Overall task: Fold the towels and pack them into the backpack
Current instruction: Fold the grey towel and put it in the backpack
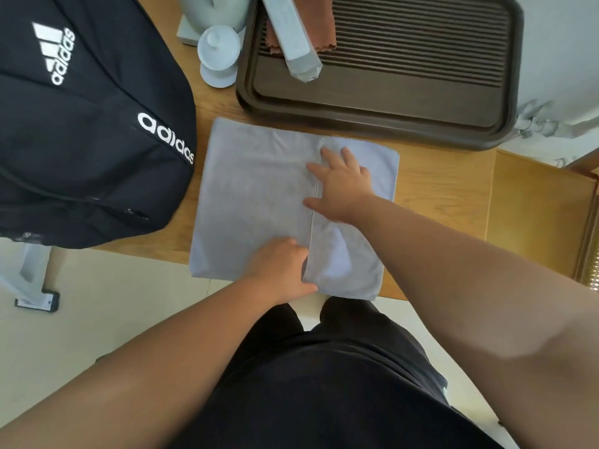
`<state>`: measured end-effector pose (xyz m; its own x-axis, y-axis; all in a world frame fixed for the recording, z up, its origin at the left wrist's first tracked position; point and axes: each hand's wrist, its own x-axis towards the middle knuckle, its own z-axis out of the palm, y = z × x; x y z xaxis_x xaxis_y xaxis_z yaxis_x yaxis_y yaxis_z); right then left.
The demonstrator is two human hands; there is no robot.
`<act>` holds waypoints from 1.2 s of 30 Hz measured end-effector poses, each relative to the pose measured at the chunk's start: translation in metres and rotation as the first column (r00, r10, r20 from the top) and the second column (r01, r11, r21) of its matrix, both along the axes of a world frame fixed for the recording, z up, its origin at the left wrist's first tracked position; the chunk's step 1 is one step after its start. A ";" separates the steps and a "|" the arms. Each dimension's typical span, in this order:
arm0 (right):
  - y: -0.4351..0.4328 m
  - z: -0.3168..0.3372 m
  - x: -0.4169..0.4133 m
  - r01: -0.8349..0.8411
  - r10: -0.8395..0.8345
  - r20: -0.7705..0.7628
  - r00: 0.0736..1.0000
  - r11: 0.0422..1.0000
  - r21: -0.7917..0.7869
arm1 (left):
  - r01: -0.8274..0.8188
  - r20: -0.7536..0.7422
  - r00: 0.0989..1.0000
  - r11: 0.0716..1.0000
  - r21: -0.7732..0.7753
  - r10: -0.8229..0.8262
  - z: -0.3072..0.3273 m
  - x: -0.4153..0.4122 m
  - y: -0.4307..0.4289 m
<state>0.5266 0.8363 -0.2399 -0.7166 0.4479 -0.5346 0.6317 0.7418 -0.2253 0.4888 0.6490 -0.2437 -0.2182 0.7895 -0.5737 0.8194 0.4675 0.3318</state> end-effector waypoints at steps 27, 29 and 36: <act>0.048 0.029 0.087 0.421 -0.663 -0.352 0.661 0.715 -0.558 | -0.042 0.268 0.962 0.999 -0.033 0.049 0.049 0.066 0.070; 0.053 0.015 0.096 0.441 -0.665 -0.269 0.697 0.693 -0.570 | -0.070 0.286 0.955 0.996 -0.046 0.081 0.029 0.079 0.072; 0.059 -0.003 0.104 0.468 -0.674 -0.193 0.713 0.662 -0.585 | -0.169 0.209 0.961 0.983 -0.066 0.179 0.000 0.091 0.069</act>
<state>0.6306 0.8954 -0.2428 -0.5806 0.6053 -0.5445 0.6794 -0.0083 -0.7337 0.5802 0.7178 -0.2435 -0.2183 0.7210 -0.6576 0.6365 0.6160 0.4641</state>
